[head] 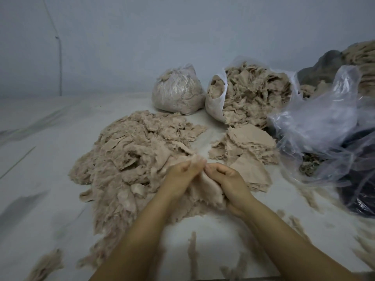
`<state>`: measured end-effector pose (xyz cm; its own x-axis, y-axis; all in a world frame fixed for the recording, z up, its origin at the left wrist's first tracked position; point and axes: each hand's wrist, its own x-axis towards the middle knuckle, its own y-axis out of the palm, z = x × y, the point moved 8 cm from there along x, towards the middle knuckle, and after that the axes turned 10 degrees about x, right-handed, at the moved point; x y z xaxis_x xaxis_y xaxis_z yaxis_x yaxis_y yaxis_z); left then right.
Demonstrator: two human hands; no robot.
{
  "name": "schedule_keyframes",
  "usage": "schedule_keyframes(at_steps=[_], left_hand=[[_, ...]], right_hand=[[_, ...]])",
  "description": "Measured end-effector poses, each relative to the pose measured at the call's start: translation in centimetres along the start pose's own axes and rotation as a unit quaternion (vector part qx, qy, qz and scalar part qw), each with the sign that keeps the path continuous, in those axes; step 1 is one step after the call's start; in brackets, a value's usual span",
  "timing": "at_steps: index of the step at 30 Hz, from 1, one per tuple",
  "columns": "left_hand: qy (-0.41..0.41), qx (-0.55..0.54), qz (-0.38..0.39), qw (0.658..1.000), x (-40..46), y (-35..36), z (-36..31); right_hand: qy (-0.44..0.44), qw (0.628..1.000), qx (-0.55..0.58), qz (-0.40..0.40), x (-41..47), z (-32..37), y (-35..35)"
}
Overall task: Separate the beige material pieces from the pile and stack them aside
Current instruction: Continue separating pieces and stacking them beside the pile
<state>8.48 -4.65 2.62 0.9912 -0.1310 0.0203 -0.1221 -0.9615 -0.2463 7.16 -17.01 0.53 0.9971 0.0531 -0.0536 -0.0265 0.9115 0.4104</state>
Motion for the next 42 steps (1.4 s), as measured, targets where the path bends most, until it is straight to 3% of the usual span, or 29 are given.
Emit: schedule_keyframes(at_steps=[2,5,9,11,14,16,18,20,22,25,27,29,32,34,39,42], left_hand=[[-0.018,-0.006,0.003,1.0,0.1,1.7,0.1],[-0.02,-0.006,-0.049,0.999,0.5,1.6,0.5],[-0.046,-0.006,-0.105,0.993,0.8,-0.5,1.1],[-0.065,-0.035,-0.148,0.986,0.7,-2.6,1.4],[-0.043,-0.023,-0.127,0.991,0.8,-3.3,0.8],[-0.019,-0.015,-0.108,0.994,0.7,-2.2,0.0],[-0.005,-0.046,-0.104,0.993,0.5,-0.7,-0.1],[0.001,-0.068,-0.129,0.989,0.3,0.1,-0.1],[0.007,-0.082,-0.174,0.981,0.1,-0.1,0.0],[-0.017,-0.058,-0.262,0.963,0.2,-2.6,0.5],[-0.007,-0.054,-0.271,0.961,0.4,-3.8,0.4],[0.013,-0.05,-0.208,0.977,0.7,-3.1,-0.1],[0.028,-0.042,-0.094,0.994,0.4,0.0,-0.4],[0.032,-0.064,-0.067,0.995,0.0,1.1,-0.1],[0.049,0.003,-0.164,0.985,0.2,-1.0,0.7],[0.062,0.066,-0.178,0.98,0.7,-1.2,0.3]], right_hand=[[-0.057,0.997,-0.038,-0.04,0.0,0.7,-0.9],[-0.147,0.963,-0.193,-0.12,-0.2,2.1,-3.2],[-0.148,0.94,-0.259,-0.166,-0.7,2.2,-6.4],[-0.125,0.932,-0.302,-0.158,-0.9,1.7,-7.5],[-0.047,0.93,-0.361,-0.042,-1.5,0.3,-5.4],[0.022,0.954,-0.299,0.023,-1.7,-0.7,-3.2],[0.105,0.979,-0.16,0.066,-1.7,-2.1,-1.3],[0.163,0.983,-0.027,0.083,-2.2,-3.0,0.1],[0.168,0.981,0.041,0.086,-2.5,-3.5,0.3],[0.143,0.986,-0.001,0.083,-2.8,-3.6,-1.0],[0.143,0.983,-0.061,0.098,-3.1,-3.6,-1.8],[0.142,0.983,-0.064,0.1,-3.1,-3.2,-1.9],[0.146,0.986,0.058,0.054,-1.9,-2.4,-1.8],[0.133,0.984,0.112,0.043,-1.4,-1.8,-1.1],[-0.015,0.999,0.003,-0.042,-0.9,1.0,-2.7],[-0.085,0.991,-0.069,-0.075,-0.3,3.2,-4.2]])
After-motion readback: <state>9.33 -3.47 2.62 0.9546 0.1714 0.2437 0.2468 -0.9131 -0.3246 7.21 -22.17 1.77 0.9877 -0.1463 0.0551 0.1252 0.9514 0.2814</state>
